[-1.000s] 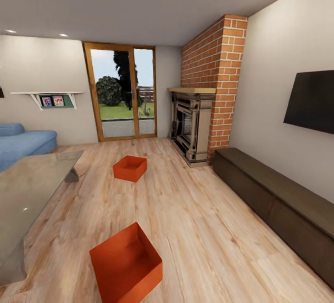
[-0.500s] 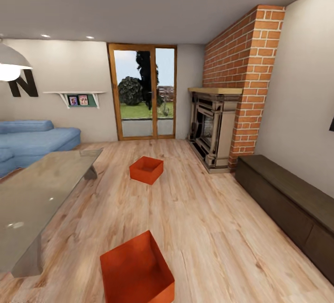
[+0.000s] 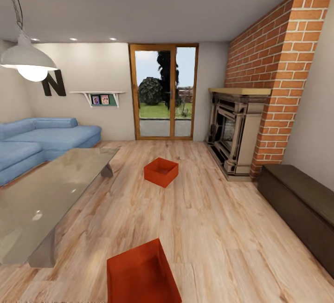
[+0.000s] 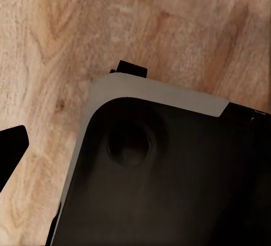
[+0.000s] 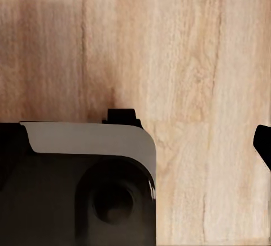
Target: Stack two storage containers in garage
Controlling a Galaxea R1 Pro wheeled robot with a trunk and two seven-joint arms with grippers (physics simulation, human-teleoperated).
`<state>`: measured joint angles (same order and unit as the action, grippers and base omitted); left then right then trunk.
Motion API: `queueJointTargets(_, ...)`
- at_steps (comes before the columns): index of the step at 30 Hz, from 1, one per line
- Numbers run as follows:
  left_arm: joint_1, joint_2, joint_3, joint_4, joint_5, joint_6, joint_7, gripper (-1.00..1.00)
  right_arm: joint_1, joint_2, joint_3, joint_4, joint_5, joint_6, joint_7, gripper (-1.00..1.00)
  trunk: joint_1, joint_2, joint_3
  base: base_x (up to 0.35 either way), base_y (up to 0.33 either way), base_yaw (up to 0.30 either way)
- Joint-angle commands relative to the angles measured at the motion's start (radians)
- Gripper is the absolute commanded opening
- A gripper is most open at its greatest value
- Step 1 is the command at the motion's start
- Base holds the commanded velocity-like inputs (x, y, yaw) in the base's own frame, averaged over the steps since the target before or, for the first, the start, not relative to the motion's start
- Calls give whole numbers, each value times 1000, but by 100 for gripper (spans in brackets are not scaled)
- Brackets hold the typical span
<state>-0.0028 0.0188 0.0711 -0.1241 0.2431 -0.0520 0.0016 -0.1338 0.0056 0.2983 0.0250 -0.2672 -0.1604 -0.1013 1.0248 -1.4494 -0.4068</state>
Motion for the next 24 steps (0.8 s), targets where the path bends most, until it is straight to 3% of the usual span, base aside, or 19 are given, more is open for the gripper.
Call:
queueJointTargets(1, 0, 0, 7, 0, 0, -2, 0, 100, -1, 1, 8, 3, -9, -5, -2, 100, 0, -1, -1, 76, -53, 274)
queueJointTargets(24, 0, 0, 7, -1, -1, -2, 0, 100, -1, 2, 3, 3, -11, -6, -2, 100, 0, -1, -1, 9, -6, 274)
